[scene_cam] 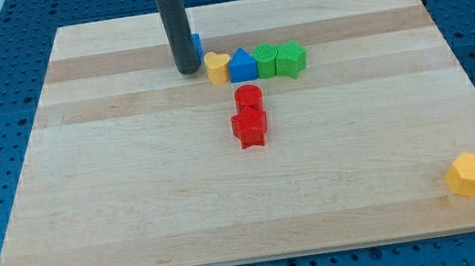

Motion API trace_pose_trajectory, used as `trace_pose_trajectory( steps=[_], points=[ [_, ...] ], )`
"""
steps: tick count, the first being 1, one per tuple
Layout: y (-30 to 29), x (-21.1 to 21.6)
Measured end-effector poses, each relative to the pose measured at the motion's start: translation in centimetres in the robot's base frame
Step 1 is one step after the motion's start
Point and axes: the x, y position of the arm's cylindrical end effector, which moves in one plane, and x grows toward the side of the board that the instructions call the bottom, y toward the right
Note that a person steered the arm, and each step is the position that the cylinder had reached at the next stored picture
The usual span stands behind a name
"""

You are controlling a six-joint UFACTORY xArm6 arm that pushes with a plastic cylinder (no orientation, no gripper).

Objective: Slide the yellow heart to the bottom center

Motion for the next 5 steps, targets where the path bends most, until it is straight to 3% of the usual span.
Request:
trace_pose_trajectory(
  steps=[3,5],
  points=[
    [3.5,-1.4],
    [3.6,0.7]
  ],
)
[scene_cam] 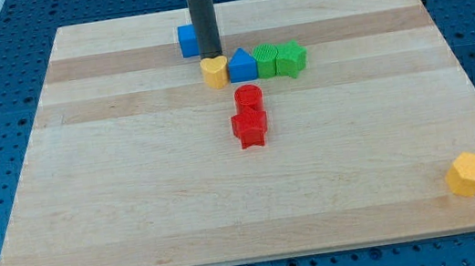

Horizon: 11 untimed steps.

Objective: Slide the yellow heart to the bottom center

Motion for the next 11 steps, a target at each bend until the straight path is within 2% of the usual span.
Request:
trace_pose_trajectory(
  steps=[4,9,11],
  points=[
    [0.0,7.2],
    [-1.0,21.3],
    [-1.6,23.6]
  ],
)
